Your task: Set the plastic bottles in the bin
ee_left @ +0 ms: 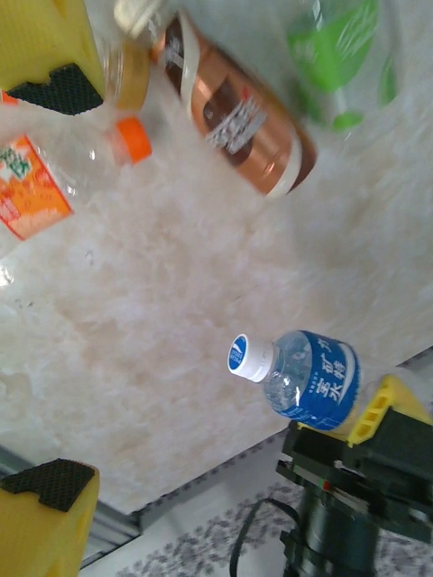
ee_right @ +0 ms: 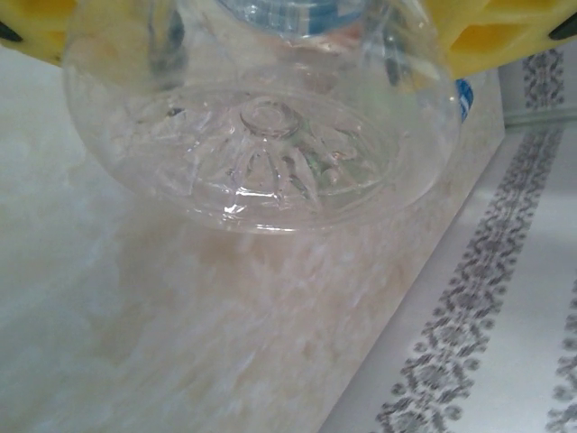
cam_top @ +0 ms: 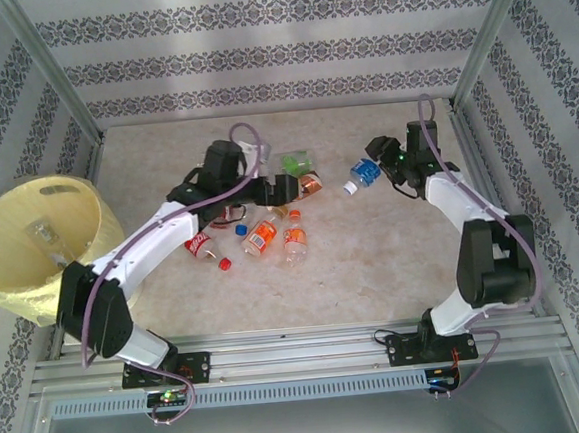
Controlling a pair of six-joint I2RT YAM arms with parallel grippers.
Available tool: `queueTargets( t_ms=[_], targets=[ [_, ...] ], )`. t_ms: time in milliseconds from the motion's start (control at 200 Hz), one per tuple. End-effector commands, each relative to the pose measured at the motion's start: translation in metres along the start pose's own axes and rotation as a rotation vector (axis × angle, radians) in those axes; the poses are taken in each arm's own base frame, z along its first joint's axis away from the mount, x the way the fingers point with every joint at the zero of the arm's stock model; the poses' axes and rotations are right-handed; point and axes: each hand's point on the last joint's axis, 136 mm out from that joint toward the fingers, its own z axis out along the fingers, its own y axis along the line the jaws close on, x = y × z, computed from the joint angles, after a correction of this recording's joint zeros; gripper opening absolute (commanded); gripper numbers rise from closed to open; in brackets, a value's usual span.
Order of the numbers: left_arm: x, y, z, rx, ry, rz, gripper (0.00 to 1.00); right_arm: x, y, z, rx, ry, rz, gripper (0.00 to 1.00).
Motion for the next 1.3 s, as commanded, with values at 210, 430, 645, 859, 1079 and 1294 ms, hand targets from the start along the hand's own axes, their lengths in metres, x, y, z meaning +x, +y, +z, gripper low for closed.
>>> queueTargets(
  t_ms=[210,430,645,859,1079,1294],
  targets=[
    [-0.018,-0.068,0.038,0.34,0.0,0.136,1.0,0.059,0.077,-0.035,-0.294,0.093,-0.122,0.43],
    [-0.029,-0.064,0.052,0.327,-0.016,0.153,1.0,0.082,0.123,-0.035,-0.399,0.168,-0.173,0.44],
    [-0.034,-0.056,0.059,0.265,0.005,0.196,1.0,0.094,0.144,-0.034,-0.458,0.215,-0.174,0.46],
    [-0.021,-0.051,0.065,0.213,0.038,0.264,1.0,0.094,0.147,-0.03,-0.441,0.215,-0.168,0.5],
    [-0.024,-0.048,0.07,0.184,0.032,0.289,0.88,0.099,0.158,-0.027,-0.45,0.247,-0.172,0.52],
    [-0.038,-0.051,0.066,0.181,-0.034,0.271,0.67,0.102,0.168,-0.026,-0.474,0.269,-0.176,0.57]
  ],
)
